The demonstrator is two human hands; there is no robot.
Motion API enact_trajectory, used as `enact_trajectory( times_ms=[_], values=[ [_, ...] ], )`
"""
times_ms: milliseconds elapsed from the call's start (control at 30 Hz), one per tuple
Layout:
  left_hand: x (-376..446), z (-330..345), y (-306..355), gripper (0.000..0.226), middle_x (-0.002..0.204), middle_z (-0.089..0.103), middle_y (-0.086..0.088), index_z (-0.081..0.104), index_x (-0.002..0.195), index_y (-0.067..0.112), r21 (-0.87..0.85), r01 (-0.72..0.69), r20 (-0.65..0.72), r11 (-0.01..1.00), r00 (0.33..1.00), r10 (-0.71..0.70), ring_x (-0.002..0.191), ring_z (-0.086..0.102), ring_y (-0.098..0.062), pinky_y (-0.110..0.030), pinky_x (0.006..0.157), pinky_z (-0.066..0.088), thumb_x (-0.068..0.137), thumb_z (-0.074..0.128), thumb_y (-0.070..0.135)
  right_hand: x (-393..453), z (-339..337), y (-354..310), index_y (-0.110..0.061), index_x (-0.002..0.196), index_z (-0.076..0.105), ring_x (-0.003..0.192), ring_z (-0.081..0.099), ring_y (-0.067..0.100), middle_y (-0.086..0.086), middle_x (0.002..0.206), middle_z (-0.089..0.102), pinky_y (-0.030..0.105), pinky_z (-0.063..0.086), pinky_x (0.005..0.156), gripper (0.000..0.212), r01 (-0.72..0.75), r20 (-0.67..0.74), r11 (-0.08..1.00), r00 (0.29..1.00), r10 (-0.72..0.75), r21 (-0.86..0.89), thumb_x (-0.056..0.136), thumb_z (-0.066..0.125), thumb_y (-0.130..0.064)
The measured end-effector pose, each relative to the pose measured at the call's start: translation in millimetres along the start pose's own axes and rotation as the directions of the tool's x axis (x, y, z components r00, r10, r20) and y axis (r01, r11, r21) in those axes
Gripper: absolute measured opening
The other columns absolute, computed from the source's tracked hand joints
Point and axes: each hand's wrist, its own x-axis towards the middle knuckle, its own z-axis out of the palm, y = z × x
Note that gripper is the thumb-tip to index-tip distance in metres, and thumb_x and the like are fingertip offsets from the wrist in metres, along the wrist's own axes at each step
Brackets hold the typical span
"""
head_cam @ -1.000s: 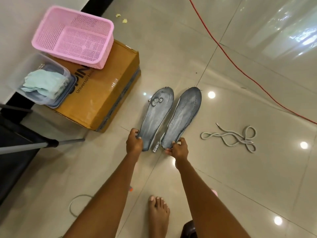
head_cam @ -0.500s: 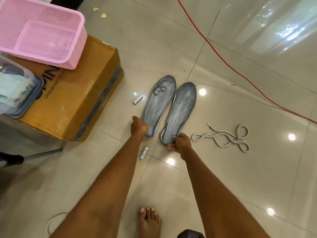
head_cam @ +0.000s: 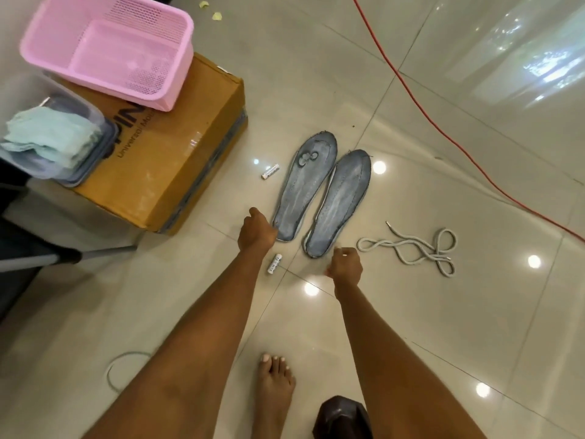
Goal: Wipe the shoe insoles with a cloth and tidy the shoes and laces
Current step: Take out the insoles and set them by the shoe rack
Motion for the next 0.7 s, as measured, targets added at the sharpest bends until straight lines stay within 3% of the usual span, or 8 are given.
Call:
enact_trajectory(
  times_ms=[100, 233, 333, 500, 633, 700],
  values=[
    [-32.6, -21.7, -17.1, 0.039, 0.132, 0.049, -0.018, 0.035, 0.132, 0.001, -0.065, 0.007, -0.012, 0.998, 1.0, -0.007, 0.119, 0.051, -0.034, -0.039, 0.091, 0.044, 0.094, 0.043, 0.007, -51.0, 3.0, -9.8, -0.012, 0.103, 0.057, 0.088, 0.063, 0.033, 0.013, 0.098, 0.064, 0.05, 0.053, 0.083, 0.022, 0.13, 0.083, 0.99, 0.989, -0.125, -0.049, 0.093, 0.045, -0.028],
    [-88.5, -63.2, -55.3, 0.032, 0.128, 0.054, -0.018, 0.042, 0.127, 0.004, -0.169, 0.082, -0.03, 0.982, 0.996, -0.089, 0.116, 0.053, -0.034, -0.04, 0.09, 0.044, 0.095, 0.038, 0.009, -148.8, 22.8, -37.7, -0.012, 0.097, 0.057, 0.062, 0.059, 0.021, 0.011, 0.083, 0.063, 0.043, 0.055, 0.074, 0.015, 0.232, 0.28, 0.971, 0.937, -0.21, -0.049, 0.094, 0.046, -0.022],
    [-130.6, -98.3, -91.2, 0.028, 0.123, 0.058, -0.017, 0.045, 0.121, 0.004, -0.314, 0.192, -0.058, 0.93, 0.974, -0.22, 0.112, 0.055, -0.035, -0.039, 0.086, 0.044, 0.095, 0.036, 0.012, -221.1, 49.2, -46.9, -0.014, 0.093, 0.059, 0.066, 0.06, 0.021, 0.011, 0.081, 0.065, 0.041, 0.054, 0.075, 0.015, 0.315, 0.458, 0.943, 0.857, -0.235, -0.105, 0.092, 0.045, -0.018],
    [-200.0, -153.7, -175.5, 0.028, 0.123, 0.058, -0.019, 0.047, 0.12, 0.002, -0.584, 0.349, -0.095, 0.733, 0.867, -0.489, 0.112, 0.055, -0.036, -0.038, 0.086, 0.043, 0.099, 0.033, 0.015, -337.1, 89.7, -40.3, -0.009, 0.102, 0.064, 0.095, 0.061, 0.022, 0.007, 0.102, 0.068, 0.034, 0.047, 0.086, 0.021, 0.513, 0.646, 0.836, 0.708, -0.285, -0.194, 0.092, 0.047, -0.016],
    [-241.5, -182.6, -251.8, 0.024, 0.107, 0.059, -0.015, 0.046, 0.116, 0.004, -0.683, 0.344, -0.178, 0.644, 0.777, -0.603, 0.09, 0.054, -0.026, -0.031, 0.077, 0.038, 0.1, 0.032, 0.014, -409.5, 122.5, -16.8, -0.013, 0.095, 0.063, 0.088, 0.063, 0.026, 0.006, 0.091, 0.066, 0.044, 0.051, 0.087, 0.017, 0.637, 0.751, 0.74, 0.593, -0.292, -0.215, 0.093, 0.047, -0.017],
    [-252.8, -192.6, -291.0, 0.027, 0.099, 0.057, -0.013, 0.048, 0.116, 0.004, -0.717, 0.334, -0.224, 0.612, 0.721, -0.656, 0.091, 0.055, -0.024, -0.028, 0.077, 0.036, 0.102, 0.03, 0.019, -436.5, 143.9, -9.4, -0.014, 0.093, 0.061, 0.085, 0.062, 0.026, 0.006, 0.089, 0.064, 0.04, 0.052, 0.084, 0.016, 0.708, 0.778, 0.676, 0.537, -0.326, -0.205, 0.094, 0.046, -0.019]
  ],
)
